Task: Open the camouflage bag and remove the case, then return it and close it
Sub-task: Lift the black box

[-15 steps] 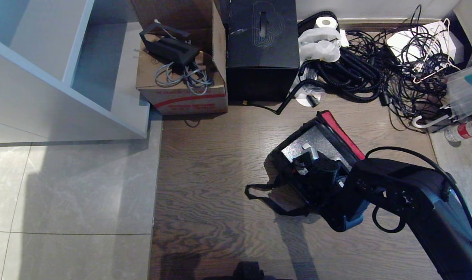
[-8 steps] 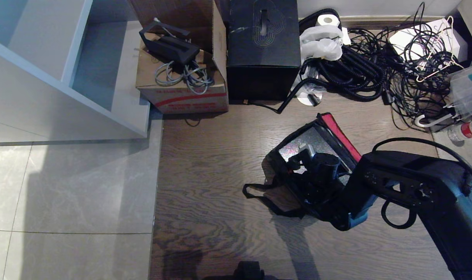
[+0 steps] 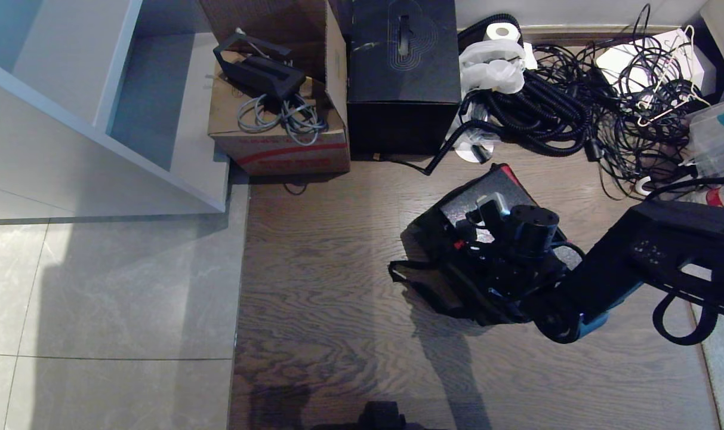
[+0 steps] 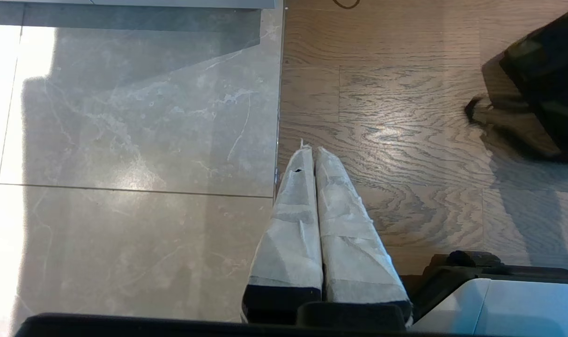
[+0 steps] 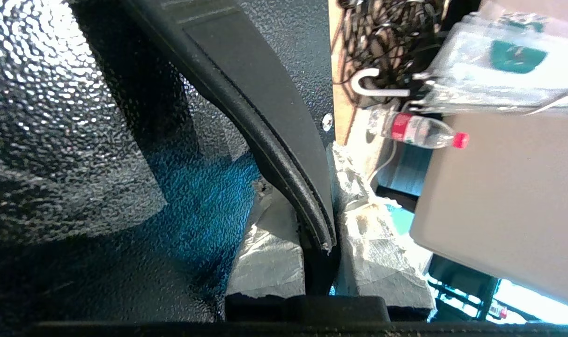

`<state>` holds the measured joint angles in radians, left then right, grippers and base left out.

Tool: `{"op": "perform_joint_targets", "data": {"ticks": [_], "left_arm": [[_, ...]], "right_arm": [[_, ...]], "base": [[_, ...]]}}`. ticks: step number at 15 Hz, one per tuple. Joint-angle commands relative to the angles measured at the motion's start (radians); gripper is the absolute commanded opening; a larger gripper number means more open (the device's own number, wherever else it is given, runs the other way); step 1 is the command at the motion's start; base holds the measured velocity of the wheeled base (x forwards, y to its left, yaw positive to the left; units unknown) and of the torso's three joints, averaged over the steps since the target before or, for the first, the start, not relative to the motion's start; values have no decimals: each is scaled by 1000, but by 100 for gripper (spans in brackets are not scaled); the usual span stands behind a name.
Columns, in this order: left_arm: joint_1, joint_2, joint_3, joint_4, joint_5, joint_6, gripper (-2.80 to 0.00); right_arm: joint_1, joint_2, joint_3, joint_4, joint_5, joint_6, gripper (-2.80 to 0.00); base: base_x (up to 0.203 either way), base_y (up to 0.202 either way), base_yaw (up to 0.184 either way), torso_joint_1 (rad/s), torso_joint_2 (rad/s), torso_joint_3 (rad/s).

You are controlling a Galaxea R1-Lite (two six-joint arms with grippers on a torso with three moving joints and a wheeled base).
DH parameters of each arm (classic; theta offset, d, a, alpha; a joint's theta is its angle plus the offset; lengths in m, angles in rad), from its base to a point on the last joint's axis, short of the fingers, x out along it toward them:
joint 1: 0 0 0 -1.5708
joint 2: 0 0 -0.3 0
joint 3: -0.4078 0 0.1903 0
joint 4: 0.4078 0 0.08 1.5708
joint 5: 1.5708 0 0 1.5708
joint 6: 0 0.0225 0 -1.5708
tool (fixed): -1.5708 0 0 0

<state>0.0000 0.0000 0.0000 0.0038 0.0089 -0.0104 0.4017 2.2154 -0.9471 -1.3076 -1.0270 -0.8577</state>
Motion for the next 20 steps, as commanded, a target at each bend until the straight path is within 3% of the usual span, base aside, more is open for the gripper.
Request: {"op": "perform_joint_targets", "data": {"ticks": [1,10,20], "left_arm": [[0,0,0,0,0,0,-280],[0,0,0,1,0,0,-280],[0,0,0,1,0,0,-280]], "right_arm": [[4,-117,25,19,-5,-4,-280],[36,-170,91,49,-5,13,-280],[46,104,-48,53,7,236,-280]], "base": [[0,0,0,0,0,0],[0,0,0,0,0,0],[0,0,0,0,0,0]]}}
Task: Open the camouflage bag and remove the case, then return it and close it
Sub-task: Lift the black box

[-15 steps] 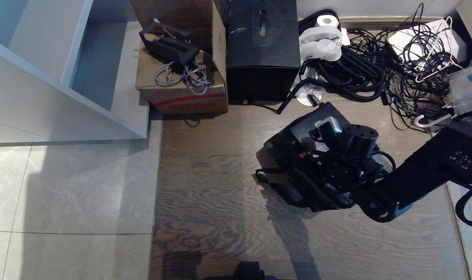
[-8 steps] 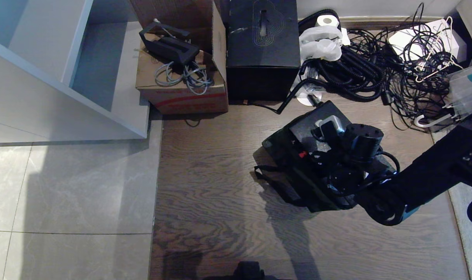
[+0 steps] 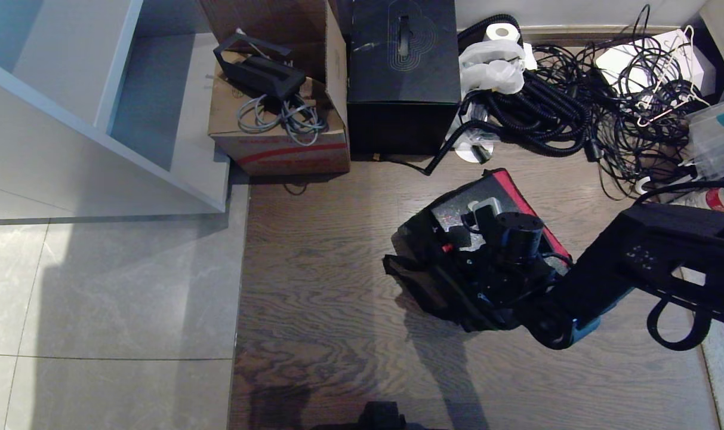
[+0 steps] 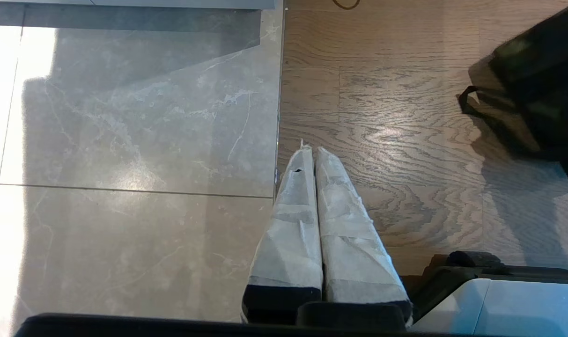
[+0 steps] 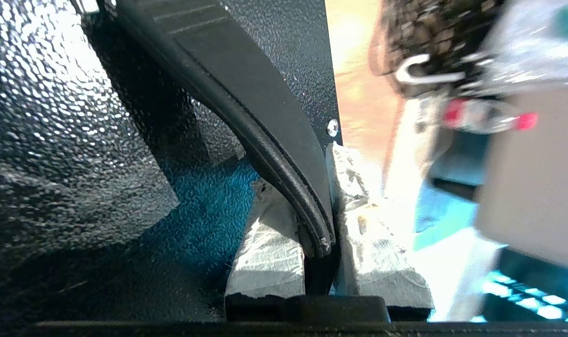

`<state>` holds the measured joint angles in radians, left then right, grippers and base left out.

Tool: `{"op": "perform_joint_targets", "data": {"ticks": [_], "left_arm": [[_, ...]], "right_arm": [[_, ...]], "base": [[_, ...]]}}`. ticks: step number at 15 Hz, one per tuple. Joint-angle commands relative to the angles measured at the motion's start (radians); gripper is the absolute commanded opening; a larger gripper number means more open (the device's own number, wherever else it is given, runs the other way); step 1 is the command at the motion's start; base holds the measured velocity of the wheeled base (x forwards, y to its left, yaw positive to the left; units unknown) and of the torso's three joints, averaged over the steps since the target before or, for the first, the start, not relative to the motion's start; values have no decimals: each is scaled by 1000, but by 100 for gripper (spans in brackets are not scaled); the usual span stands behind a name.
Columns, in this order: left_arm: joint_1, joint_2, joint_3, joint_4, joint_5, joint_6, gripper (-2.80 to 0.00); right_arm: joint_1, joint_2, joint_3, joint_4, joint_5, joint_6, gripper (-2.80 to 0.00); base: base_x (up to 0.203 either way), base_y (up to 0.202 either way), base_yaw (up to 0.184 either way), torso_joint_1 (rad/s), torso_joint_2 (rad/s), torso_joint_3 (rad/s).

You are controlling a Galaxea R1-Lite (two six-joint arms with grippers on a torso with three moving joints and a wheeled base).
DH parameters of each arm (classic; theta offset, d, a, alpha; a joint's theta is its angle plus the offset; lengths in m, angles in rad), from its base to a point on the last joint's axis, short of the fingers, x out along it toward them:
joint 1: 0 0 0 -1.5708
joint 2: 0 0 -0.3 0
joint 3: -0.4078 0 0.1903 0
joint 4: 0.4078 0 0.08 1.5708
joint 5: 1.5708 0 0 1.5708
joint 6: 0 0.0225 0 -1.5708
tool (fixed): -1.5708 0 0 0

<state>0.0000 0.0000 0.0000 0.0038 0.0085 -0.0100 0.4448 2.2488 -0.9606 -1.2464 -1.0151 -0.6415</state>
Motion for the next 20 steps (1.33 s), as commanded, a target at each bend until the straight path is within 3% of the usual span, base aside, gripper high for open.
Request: {"op": "perform_joint_targets", "data": {"ticks": [1,7,16,20], "left_arm": [[0,0,0,-1,1,-1,-280],[0,-2,0,1,1,-1,-280],[0,0,0,1,1,-1,-280],[0,0,0,1,1,-1,-280]], "right_arm": [[4,97,-56,-7,-5,42,-280],[8,128,-94,0,1,105,-280],[9,-131,-16,189,3,109,-280],[10,-210,7,197,3,89,-280]], "base": [[0,0,0,0,0,0],[0,0,0,0,0,0],[0,0,0,0,0,0],[0,0,0,0,0,0]]}}
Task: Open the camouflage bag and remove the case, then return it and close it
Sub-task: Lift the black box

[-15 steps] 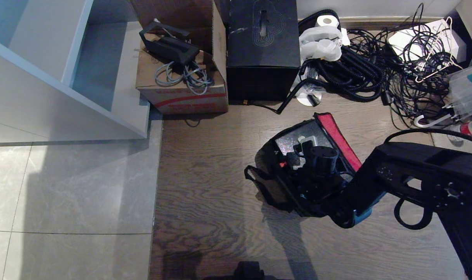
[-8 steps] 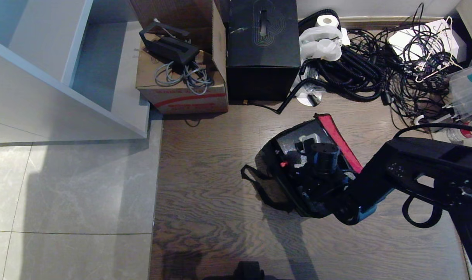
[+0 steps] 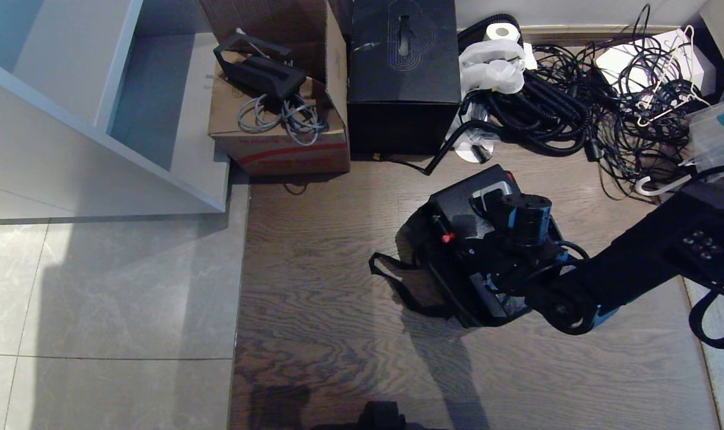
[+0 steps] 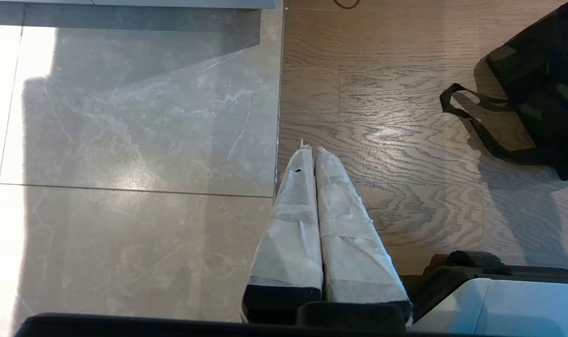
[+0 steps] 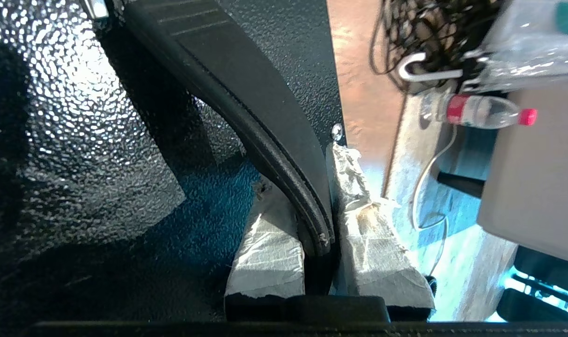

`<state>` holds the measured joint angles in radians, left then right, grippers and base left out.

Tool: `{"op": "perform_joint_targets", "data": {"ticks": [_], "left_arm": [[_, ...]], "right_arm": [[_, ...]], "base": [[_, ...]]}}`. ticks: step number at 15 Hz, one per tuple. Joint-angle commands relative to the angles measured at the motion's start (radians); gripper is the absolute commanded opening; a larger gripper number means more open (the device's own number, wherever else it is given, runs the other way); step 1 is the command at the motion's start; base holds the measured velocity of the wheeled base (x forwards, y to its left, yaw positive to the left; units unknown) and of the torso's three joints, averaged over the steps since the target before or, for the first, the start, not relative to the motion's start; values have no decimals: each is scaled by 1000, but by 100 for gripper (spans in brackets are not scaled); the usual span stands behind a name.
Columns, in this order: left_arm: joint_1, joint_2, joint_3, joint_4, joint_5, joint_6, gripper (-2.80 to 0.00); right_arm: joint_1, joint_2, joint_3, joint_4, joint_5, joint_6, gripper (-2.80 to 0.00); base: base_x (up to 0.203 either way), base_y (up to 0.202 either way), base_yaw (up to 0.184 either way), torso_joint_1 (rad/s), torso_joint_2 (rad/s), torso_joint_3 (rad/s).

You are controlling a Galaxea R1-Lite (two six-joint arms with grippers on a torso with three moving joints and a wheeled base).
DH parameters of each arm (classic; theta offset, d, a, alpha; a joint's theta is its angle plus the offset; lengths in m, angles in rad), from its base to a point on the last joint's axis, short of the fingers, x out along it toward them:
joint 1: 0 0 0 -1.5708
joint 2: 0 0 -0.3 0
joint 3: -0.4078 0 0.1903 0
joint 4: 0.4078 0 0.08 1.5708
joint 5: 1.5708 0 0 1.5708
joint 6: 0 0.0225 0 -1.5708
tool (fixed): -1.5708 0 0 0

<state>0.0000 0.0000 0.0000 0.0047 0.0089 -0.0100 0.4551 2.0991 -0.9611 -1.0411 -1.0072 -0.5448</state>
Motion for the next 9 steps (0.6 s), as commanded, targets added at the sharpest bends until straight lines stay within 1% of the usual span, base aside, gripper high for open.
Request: {"op": "perform_joint_targets", "data": {"ticks": [1,3,7,9], "left_arm": [[0,0,0,0,0,-1,-280],[0,0,0,0,0,-1,-280],[0,0,0,0,0,-1,-280],[0,0,0,0,0,-1,-280]], "right_arm": [[-1,-91,10,-2,-5,-17,-280],[-1,-153,12,34,-5,-24,-280],[-7,-264,2,151,-5,-36,-280],[-26,-305,-5,194,-6,-42,-280]], "base": [[0,0,0,0,0,0],[0,0,0,0,0,0],[0,0,0,0,0,0],[0,0,0,0,0,0]]}}
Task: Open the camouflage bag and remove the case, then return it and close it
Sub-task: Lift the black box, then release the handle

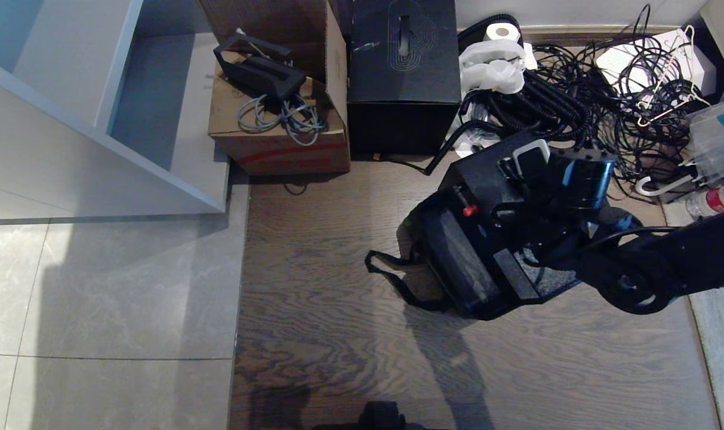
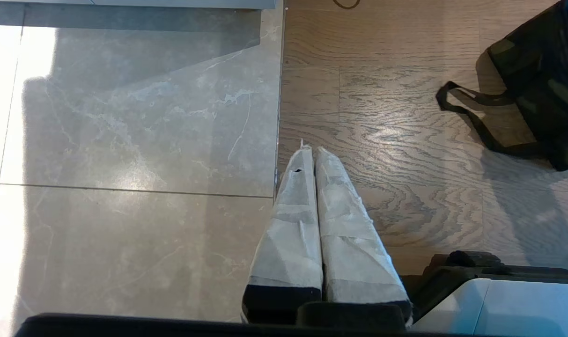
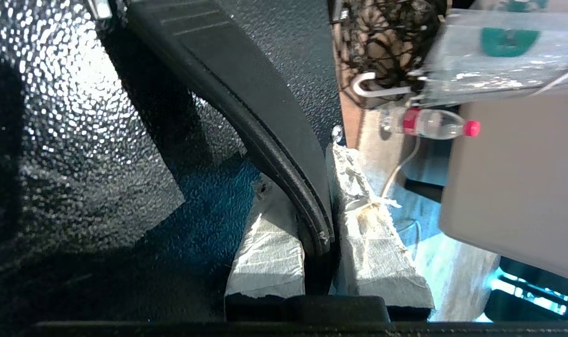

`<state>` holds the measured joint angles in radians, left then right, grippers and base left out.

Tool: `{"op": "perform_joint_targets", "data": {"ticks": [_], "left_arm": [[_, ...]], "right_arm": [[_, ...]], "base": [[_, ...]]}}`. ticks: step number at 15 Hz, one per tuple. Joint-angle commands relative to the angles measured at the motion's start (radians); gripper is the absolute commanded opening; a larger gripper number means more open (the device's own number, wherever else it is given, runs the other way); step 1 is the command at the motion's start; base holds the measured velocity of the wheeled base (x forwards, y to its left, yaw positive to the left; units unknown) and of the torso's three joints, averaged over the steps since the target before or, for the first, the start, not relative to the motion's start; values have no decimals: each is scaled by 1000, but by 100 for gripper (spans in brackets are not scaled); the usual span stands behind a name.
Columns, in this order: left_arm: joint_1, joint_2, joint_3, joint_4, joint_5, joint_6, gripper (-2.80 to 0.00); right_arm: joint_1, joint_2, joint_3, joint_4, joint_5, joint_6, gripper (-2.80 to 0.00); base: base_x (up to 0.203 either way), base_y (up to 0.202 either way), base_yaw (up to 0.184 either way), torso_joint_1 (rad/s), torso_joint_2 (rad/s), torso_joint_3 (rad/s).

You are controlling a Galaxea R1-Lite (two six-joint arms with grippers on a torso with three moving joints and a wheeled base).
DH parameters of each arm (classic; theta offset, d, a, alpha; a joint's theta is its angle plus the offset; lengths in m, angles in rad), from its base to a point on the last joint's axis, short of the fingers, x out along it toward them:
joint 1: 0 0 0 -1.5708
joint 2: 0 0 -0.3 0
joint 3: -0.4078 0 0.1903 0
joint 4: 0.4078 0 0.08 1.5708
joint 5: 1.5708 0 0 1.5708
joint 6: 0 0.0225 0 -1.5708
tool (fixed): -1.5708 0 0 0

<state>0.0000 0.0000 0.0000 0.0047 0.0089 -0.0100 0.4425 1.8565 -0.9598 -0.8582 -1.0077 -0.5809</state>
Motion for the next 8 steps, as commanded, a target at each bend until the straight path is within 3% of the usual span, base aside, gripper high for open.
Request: {"op": "perform_joint_targets", "data": {"ticks": [1,8], "left_arm": [[0,0,0,-1,0,-1,-280],[0,0,0,0,0,-1,-280]], "right_arm": [[-30,-76,-16,28,-6,-15,-280],[-263,-59,-165,166,20,-31,-280]], "base": [[0,0,0,0,0,0],[0,0,0,0,0,0]]}}
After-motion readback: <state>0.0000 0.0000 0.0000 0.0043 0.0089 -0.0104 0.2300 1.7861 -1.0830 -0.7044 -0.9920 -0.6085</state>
